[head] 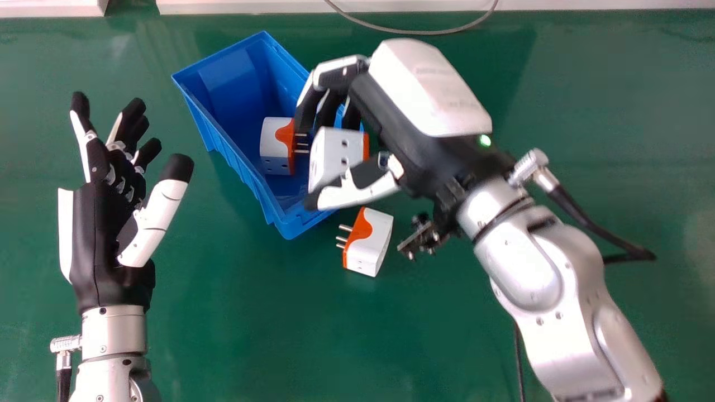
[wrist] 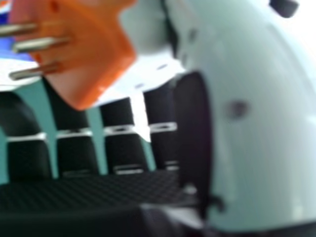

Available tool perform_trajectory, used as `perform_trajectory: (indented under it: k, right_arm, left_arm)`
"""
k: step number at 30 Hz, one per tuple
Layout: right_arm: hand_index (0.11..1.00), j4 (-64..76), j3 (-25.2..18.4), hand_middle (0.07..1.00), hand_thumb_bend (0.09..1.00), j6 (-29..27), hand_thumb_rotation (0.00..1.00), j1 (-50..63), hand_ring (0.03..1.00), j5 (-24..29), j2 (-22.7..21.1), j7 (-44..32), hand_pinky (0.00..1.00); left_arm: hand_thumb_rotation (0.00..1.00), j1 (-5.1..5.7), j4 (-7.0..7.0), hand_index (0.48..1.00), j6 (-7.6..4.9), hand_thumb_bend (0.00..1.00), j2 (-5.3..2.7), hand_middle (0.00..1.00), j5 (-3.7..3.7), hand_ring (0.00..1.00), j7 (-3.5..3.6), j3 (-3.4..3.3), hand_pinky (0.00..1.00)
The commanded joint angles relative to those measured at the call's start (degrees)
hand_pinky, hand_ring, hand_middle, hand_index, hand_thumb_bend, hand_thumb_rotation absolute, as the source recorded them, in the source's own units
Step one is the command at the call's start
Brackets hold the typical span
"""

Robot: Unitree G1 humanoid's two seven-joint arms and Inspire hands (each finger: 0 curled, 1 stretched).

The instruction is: Pick all objects and put in blue box

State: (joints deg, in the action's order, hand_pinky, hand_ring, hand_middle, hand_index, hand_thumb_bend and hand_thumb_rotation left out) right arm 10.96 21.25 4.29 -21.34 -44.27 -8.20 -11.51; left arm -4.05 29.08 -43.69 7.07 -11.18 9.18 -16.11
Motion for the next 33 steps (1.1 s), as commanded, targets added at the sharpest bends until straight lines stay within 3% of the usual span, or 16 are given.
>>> perform_trajectory:
  k: [1, 11, 14, 17, 23, 24, 25, 26, 27, 29, 30, 31, 33]
  right_arm:
    - [0.495, -5.2, -0.1, 0.489, 0.512, -1.2, 0.00, -6.9, 0.403, -0.6, 0.6, 3.2, 0.19]
    - [0.516, -35.0, 2.4, 0.476, 0.514, -7.3, 0.00, -23.5, 0.389, -0.3, 4.5, 17.3, 0.27]
    - [0.502, -47.5, 4.0, 0.489, 0.513, -10.0, 0.00, -29.0, 0.401, -0.6, 6.5, 23.4, 0.25]
    - [0.495, -58.7, 5.9, 0.496, 0.512, -13.5, 0.00, -33.6, 0.408, -1.1, 8.0, 29.0, 0.24]
    - [0.497, -68.0, 9.4, 0.497, 0.514, -16.5, 0.00, -37.5, 0.416, -2.1, 8.7, 32.8, 0.26]
    - [0.500, -67.9, 10.5, 0.498, 0.514, -15.7, 0.00, -37.7, 0.417, -3.0, 8.4, 32.0, 0.27]
    - [0.543, -67.8, 11.6, 0.557, 0.586, -14.8, 0.01, -37.8, 0.503, -3.9, 8.1, 31.3, 0.36]
    - [0.543, -67.6, 12.4, 0.557, 0.586, -13.7, 0.01, -37.8, 0.503, -4.8, 8.0, 31.1, 0.36]
    - [0.580, -67.4, 12.9, 0.604, 0.640, -12.7, 0.02, -37.7, 0.545, -5.4, 8.1, 31.2, 0.41]
    - [0.662, -66.6, 13.4, 0.722, 0.766, -11.3, 0.08, -37.4, 0.659, -5.6, 8.2, 30.5, 0.51]
    - [0.764, -66.1, 13.5, 0.856, 0.881, -10.8, 0.14, -37.2, 0.813, -5.5, 8.1, 29.5, 0.67]
    - [0.764, -65.5, 13.5, 0.856, 0.881, -10.5, 0.14, -37.1, 0.813, -5.3, 7.9, 28.6, 0.67]
    - [0.826, -63.7, 13.0, 0.908, 0.925, -10.6, 0.17, -36.5, 0.880, -4.4, 7.2, 26.4, 0.76]
  left_arm:
    - [0.54, -0.25, -0.52, 0.913, -1.40, 0.83, 0.14, 0.92, 0.21, 0.94, -0.24, -0.10, 0.89]
    - [0.58, -1.32, 1.01, 0.908, -3.23, 0.83, 1.06, 0.91, 3.45, 0.92, -2.55, -0.12, 0.87]
    - [0.59, -1.74, 1.57, 0.908, -3.74, 0.83, 1.33, 0.91, 4.42, 0.92, -3.26, -0.04, 0.87]
    - [0.60, -2.07, 2.15, 0.906, -4.49, 0.83, 1.64, 0.91, 6.17, 0.92, -4.64, -0.09, 0.87]
    - [0.62, -2.31, 2.35, 0.907, -4.92, 0.83, 1.83, 0.90, 7.43, 0.91, -6.01, 0.05, 0.86]
    - [0.62, -2.34, 2.28, 0.907, -4.79, 0.83, 1.79, 0.90, 7.24, 0.91, -5.97, 0.11, 0.86]
    - [0.63, -2.40, 2.32, 0.906, -4.81, 0.83, 1.78, 0.90, 7.06, 0.91, -5.90, 0.17, 0.86]
    - [0.63, -2.47, 2.45, 0.906, -4.90, 0.83, 1.77, 0.90, 6.95, 0.91, -5.85, 0.21, 0.86]
    - [0.63, -2.53, 2.57, 0.906, -5.01, 0.83, 1.77, 0.90, 7.01, 0.91, -5.92, 0.23, 0.86]
    - [0.63, -2.61, 2.74, 0.906, -5.24, 0.83, 1.74, 0.90, 7.05, 0.90, -5.98, 0.25, 0.86]
    - [0.63, -2.65, 2.84, 0.906, -5.35, 0.82, 1.74, 0.90, 7.04, 0.90, -5.98, 0.26, 0.86]
    - [0.63, -2.67, 2.89, 0.906, -5.40, 0.82, 1.71, 0.90, 6.76, 0.90, -5.76, 0.28, 0.86]
    - [0.63, -2.68, 2.88, 0.906, -5.41, 0.82, 1.63, 0.90, 6.25, 0.90, -5.37, 0.34, 0.86]
